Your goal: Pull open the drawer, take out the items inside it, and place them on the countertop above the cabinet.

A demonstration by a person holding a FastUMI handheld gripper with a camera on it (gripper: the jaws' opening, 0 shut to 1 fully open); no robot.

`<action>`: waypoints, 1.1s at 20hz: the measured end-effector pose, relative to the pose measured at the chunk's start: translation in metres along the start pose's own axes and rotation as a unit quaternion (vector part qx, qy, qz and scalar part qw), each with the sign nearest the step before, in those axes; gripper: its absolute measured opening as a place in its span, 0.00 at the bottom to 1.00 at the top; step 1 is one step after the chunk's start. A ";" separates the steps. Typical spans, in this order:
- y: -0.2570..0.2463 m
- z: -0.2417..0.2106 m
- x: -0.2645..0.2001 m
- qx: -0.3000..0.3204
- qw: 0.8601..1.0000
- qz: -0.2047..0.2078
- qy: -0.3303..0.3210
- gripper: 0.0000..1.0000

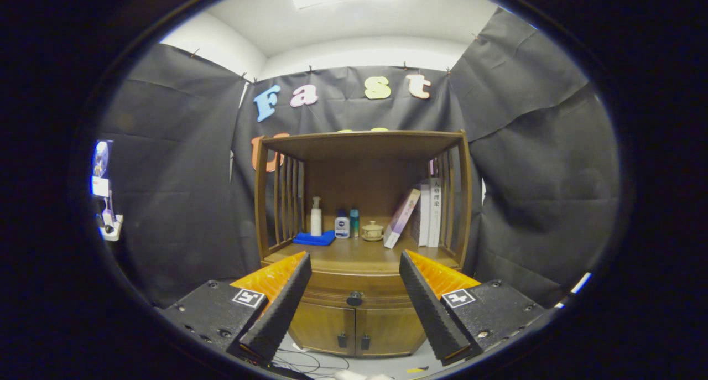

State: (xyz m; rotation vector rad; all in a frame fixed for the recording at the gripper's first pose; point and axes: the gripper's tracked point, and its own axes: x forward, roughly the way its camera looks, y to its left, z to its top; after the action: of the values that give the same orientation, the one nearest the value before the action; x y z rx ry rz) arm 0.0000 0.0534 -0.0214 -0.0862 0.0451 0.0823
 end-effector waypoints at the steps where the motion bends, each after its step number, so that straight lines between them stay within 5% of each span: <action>1: 0.000 -0.002 0.003 -0.001 1.000 -0.002 -0.002 1.00; 22: -0.006 -0.211 0.177 -0.006 0.996 -0.050 0.074 1.00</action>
State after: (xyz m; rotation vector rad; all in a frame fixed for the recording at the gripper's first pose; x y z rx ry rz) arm 0.1681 0.0434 -0.2397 -0.1068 0.1881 -0.0245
